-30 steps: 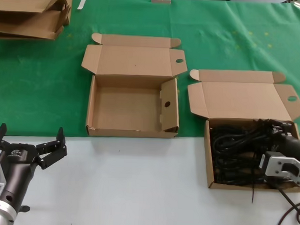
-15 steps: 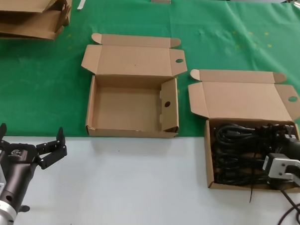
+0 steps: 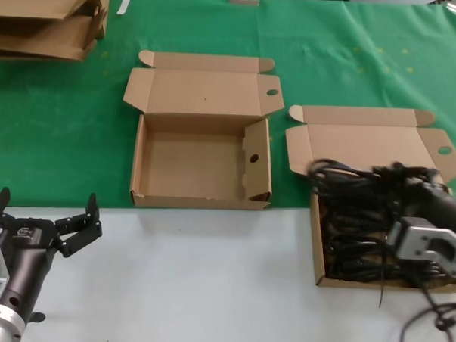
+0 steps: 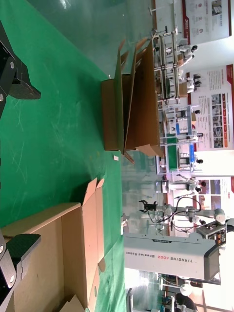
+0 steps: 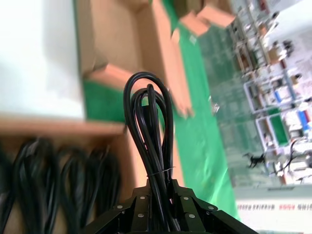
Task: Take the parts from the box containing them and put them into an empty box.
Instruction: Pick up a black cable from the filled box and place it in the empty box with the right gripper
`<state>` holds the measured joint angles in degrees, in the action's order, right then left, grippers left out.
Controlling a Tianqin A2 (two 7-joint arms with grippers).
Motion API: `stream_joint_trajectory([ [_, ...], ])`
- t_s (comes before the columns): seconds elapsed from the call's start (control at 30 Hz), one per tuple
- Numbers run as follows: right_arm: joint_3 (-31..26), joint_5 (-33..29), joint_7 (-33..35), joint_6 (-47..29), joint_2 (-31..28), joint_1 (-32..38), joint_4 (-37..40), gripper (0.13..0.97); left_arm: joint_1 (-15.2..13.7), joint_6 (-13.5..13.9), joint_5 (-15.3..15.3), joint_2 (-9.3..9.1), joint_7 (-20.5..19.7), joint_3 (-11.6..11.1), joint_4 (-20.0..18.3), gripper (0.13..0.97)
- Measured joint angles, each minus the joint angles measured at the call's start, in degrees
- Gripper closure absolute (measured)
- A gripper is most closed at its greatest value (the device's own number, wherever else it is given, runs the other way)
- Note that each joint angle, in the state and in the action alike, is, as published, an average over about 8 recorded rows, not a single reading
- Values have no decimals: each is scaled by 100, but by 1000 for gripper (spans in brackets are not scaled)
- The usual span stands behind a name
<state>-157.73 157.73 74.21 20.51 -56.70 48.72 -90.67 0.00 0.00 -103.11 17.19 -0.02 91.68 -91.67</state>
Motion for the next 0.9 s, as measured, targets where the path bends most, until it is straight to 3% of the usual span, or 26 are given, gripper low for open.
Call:
stream_joint_trajectory([
  [0.3,0,0,399,68,886,225,-67,876,0,0,0,0,0,0,0,132],
  [0.63,0,0,901,-320,2514,750,1246,877,0,0,0,0,0,0,0,132],
  [0.9,0,0,1107,-713,3425,1073,2433,878,0,0,0,0,0,0,0,132],
])
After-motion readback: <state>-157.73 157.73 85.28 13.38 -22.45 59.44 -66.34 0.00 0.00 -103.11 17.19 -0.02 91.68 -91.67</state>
